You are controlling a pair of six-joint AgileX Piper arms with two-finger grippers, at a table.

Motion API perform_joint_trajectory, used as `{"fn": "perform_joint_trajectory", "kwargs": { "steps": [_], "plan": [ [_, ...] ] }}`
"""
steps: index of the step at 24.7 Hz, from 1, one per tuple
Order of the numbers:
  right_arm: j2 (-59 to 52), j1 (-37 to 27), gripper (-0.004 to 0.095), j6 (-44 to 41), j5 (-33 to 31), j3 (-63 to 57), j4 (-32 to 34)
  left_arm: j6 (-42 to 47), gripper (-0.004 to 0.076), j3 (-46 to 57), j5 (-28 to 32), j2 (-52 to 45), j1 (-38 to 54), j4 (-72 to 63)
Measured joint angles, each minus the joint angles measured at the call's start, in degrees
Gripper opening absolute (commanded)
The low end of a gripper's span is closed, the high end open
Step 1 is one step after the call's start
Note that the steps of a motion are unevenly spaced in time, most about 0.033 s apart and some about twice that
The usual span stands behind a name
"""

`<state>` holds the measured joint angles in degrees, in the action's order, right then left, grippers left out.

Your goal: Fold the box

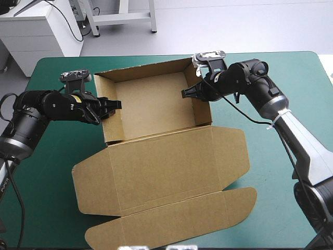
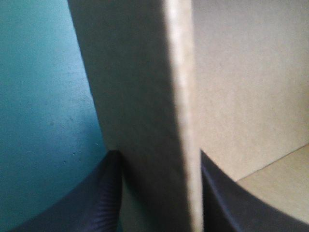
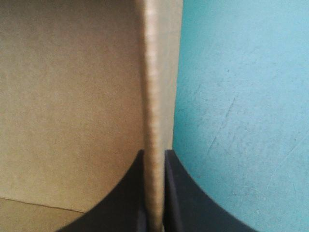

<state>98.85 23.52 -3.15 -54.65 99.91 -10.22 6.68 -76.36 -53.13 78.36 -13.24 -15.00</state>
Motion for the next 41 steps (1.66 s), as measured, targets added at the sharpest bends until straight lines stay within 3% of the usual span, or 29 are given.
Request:
{"fn": "perform_joint_trajectory", "kwargs": {
  "steps": [1, 2, 9, 20, 28, 41],
  "plan": [
    [0.00, 0.00, 0.0001, -0.26, -0.20, 0.00, 0.33, 0.04, 0.0016, 0.00, 0.05, 0.00, 0.00, 0.34],
    [0.00, 0.00, 0.0001, -0.64, -0.35, 0.00, 0.45, 0.22, -0.0008, 0.00, 0.05, 0.00, 0.00, 0.74],
    [0.00, 0.29, 0.0000, -2.94, -1.71, 0.17, 2.19, 0.78, -0.0008, 0.38, 0.90, 0.78, 0.00, 3.53],
    [-0.82, 0.19, 0.0000, -9.17, -11.79, 0.31, 10.22, 2.25, -0.0008, -17.65, -10.56, 14.54, -7.54, 10.30],
    [3.98, -0.28, 0.0000, -10.90, -16.02, 0.31, 9.78, 4.55, -0.0008, -18.21, -13.20, 23.12, -8.49, 9.31],
    [13.67, -0.17, 0.0001, -10.85, -15.68, 0.53, 8.26, 5.92, -0.0008, -18.21, -15.12, 30.47, -8.39, 9.90]
  ]
}}
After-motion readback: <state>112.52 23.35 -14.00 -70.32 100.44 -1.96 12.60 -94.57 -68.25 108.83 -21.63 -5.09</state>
